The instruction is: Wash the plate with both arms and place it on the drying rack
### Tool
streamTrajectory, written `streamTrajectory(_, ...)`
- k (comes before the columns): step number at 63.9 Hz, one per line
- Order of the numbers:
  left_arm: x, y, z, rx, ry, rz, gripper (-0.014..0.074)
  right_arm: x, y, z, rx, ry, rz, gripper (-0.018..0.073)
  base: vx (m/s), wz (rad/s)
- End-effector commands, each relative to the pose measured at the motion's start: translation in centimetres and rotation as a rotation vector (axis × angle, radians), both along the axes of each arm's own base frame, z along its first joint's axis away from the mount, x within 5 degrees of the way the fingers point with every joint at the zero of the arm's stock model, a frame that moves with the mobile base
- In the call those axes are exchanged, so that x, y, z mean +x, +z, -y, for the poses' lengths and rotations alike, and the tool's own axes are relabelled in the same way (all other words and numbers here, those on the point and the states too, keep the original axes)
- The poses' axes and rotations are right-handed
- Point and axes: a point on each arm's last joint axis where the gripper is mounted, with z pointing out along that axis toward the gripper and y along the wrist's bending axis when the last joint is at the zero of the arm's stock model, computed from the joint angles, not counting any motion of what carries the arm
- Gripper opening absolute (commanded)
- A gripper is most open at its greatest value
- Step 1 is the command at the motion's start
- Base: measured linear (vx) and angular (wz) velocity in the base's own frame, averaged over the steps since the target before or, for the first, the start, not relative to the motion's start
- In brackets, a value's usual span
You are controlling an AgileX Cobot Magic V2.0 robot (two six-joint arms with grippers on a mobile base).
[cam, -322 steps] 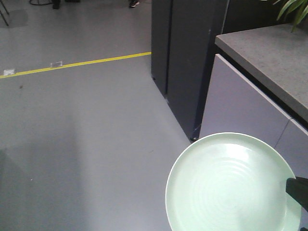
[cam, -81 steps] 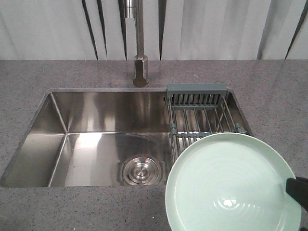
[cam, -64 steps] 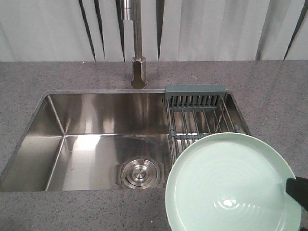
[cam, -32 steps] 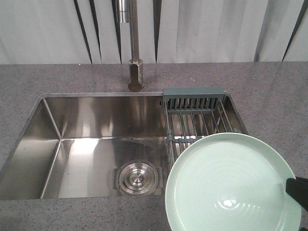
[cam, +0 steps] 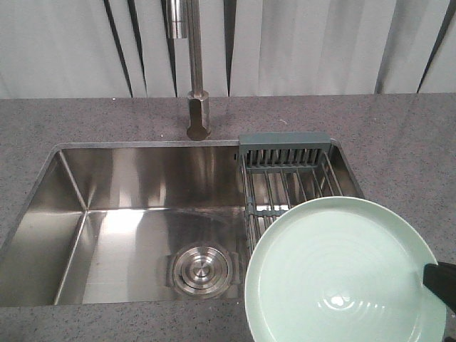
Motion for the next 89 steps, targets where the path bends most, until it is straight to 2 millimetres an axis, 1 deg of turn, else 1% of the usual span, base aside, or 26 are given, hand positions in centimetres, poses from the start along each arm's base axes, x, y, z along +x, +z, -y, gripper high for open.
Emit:
streamTrajectory(1,-0.18,1.62,0.10,0.000,-0.011,0.111,-0.0006,0.34,1.33,0.10,0.033,-0.030,0.077,-0.0004,0.03,-0.01)
streamTrajectory(89,-0.18,1.62,0.10,0.000,-0.011,0.111,-0.0006,0.34,1.33,0.10,0.033,-0.030,0.077,-0.0004,0.03,0.00)
